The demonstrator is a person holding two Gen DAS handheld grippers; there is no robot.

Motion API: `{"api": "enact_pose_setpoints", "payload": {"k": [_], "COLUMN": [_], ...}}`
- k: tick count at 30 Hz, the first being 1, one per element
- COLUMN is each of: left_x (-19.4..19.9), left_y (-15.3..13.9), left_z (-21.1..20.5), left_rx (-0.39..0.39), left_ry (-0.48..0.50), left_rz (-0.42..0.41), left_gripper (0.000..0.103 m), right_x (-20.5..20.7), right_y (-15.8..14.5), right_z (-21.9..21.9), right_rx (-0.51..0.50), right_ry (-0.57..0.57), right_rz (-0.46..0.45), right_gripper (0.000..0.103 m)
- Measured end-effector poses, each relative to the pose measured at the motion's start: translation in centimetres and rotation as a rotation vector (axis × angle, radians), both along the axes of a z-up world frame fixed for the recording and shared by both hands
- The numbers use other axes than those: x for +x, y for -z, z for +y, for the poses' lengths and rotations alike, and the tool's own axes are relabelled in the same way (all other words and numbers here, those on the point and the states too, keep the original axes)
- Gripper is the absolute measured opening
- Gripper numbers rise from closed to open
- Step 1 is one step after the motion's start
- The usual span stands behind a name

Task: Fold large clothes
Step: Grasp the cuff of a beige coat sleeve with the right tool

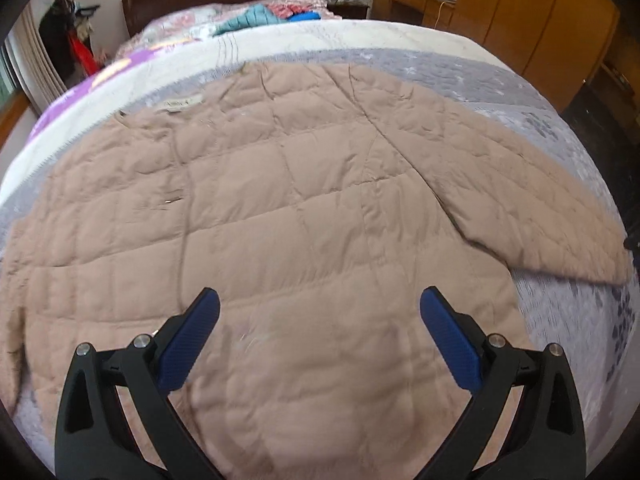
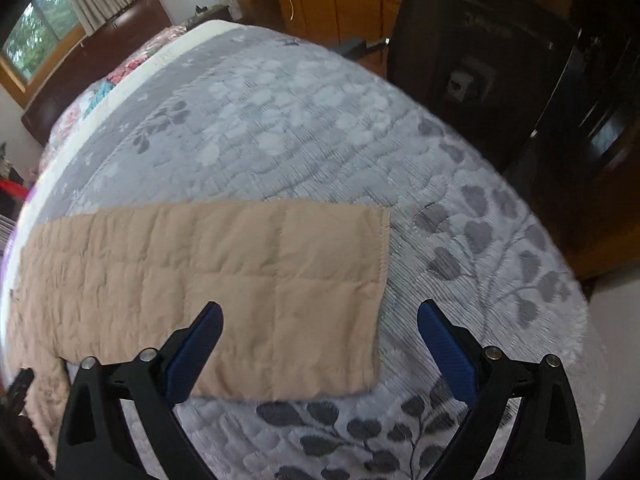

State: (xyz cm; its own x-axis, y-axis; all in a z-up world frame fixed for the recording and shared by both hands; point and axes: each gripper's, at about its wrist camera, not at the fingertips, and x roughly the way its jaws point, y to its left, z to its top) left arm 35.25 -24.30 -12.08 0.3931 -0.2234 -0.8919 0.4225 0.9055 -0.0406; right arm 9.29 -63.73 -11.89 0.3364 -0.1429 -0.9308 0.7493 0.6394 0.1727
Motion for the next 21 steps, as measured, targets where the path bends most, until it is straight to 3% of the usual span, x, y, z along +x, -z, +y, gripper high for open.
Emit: {"api": "enact_pose_setpoints", "payload": {"k": [6, 8, 11, 13, 14, 17, 21], "left_x": [1.7, 2.1, 2.4, 2.3, 2.2, 2.1, 2.0], "left_y": [1.0, 1.4, 1.8, 1.7, 1.6, 1.4, 1.2], "left_z": [0.4, 0.6, 1.2, 1.3, 1.4, 2.0, 2.9], "left_rx": [-0.051, -0.055, -0.068, -0.079, -0.082, -0.101, -0.118], "left_ry": [-0.039, -0.049, -0.069, -0.066, -0.065, -0.067, -0.073], "left_rz": [0.033, 0.049, 0.066, 0.064, 0.063, 0.067, 0.069], "left_gripper": [0.096, 0.079, 0.075, 0.075, 0.073, 0.068, 0.060], "right_x": [0.1, 0.5, 1.0, 1.3, 1.5, 2.1, 3.3], "right_y": [1.9, 2.2, 2.0, 1.7, 1.5, 0.0, -3.8], "right_z": [-1.7, -1.5, -1.0, -0.8, -0.6, 0.7, 3.7], "right_rx": [0.108, 0.095, 0.036, 0.047, 0.071, 0.051, 0.049], "right_ry": [-0.005, -0.014, -0.025, -0.044, -0.060, -0.087, -0.163], "right_rz": [-0.050, -0.047, -0.034, -0.059, -0.081, -0.116, -0.256], "right_gripper": [0.086, 0.082, 0.061, 0.020, 0.012, 0.009, 0.008]}}
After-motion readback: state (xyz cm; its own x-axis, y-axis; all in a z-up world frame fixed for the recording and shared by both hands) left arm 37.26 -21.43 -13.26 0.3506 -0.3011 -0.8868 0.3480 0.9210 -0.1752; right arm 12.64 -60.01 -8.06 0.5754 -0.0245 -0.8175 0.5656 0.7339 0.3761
